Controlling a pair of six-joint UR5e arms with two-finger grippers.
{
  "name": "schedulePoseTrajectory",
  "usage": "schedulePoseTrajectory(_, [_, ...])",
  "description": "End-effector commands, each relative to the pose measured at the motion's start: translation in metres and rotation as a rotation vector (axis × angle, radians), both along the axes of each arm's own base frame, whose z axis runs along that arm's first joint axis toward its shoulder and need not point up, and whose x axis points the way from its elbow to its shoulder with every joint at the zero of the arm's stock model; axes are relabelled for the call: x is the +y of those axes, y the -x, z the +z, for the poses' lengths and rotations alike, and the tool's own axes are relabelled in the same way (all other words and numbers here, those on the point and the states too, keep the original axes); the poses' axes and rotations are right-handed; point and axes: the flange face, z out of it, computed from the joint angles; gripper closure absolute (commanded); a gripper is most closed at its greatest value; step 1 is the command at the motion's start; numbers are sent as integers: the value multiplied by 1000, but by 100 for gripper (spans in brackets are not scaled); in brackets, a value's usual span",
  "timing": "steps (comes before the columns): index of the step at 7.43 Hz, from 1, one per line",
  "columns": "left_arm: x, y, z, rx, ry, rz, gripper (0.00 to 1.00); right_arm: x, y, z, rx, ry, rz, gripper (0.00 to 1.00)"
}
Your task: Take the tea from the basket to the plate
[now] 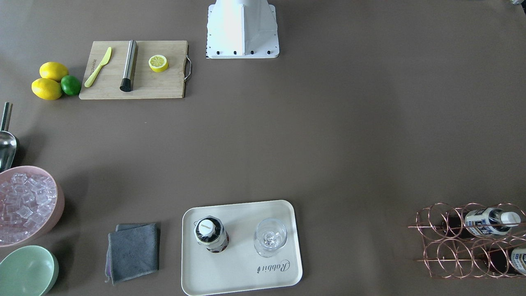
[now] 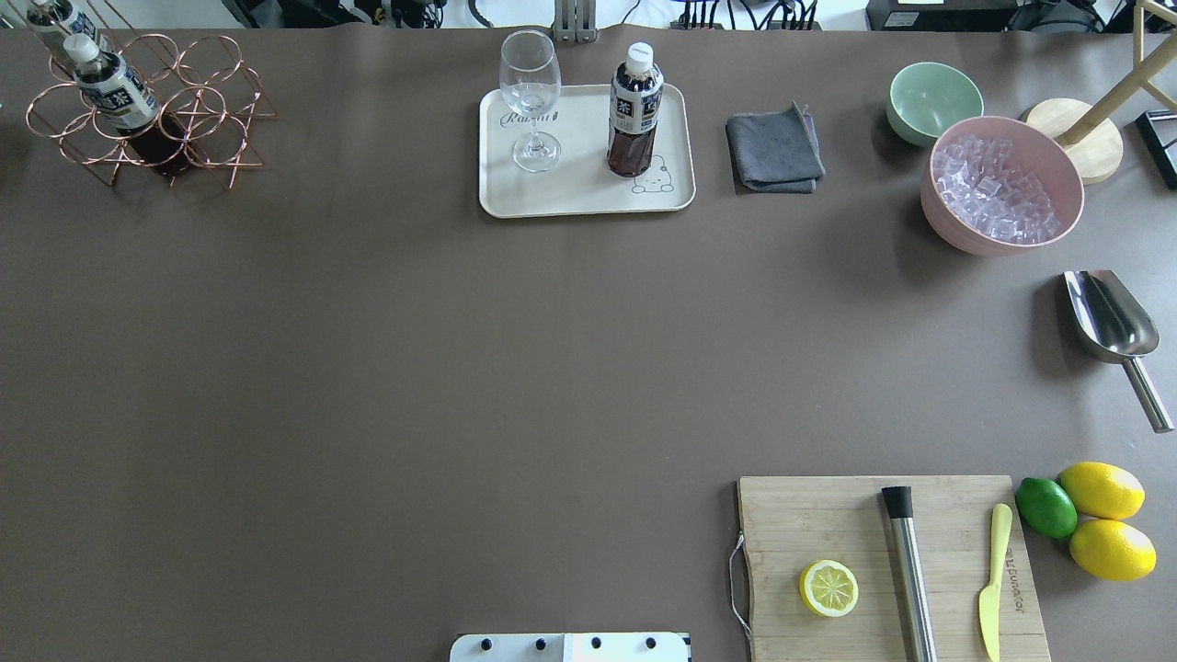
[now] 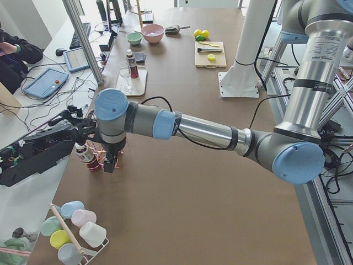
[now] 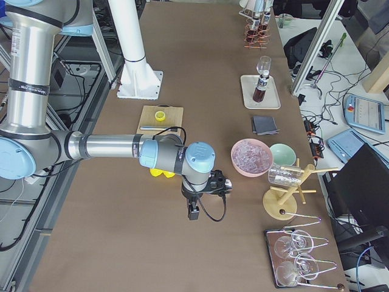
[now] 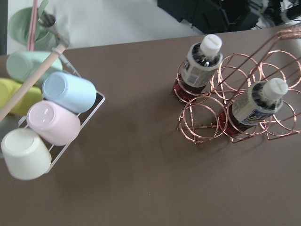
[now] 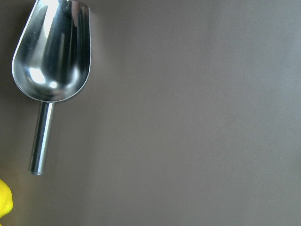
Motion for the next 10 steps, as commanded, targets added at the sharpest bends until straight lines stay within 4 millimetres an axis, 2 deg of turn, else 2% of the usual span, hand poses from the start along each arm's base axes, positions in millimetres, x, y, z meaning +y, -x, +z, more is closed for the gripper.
schedulePoseTrajectory(1, [12,-5,87,31,263,-35,2,-1,1,-1,1,-1,-2,0])
schedulePoseTrajectory(2, [20,-8,111,34,308,-31,2,-1,1,-2,3,-3,-2,0])
schedulePoseTrajectory(3, [27,-9,121,36,328,-31,2,0,1,-1,3,1,-1,0])
schedulePoseTrajectory(5, [55,-12,147,10,375,-35,2,-3,0,-1,13,-1,0,0])
schedulePoseTrajectory(6, [58,-13,144,3,366,-32,2,-1,0,0,19,2,-1,0])
schedulePoseTrajectory(7, [55,-17,140,2,355,-25,2,-4,8,0,18,0,-23,0])
schedulePoseTrajectory(8, [49,-35,137,-28,350,9,2,-6,11,1,20,1,-32,0])
schedulePoseTrajectory(10, [50,-41,132,-34,343,19,2,-6,11,-3,23,-8,-33,0])
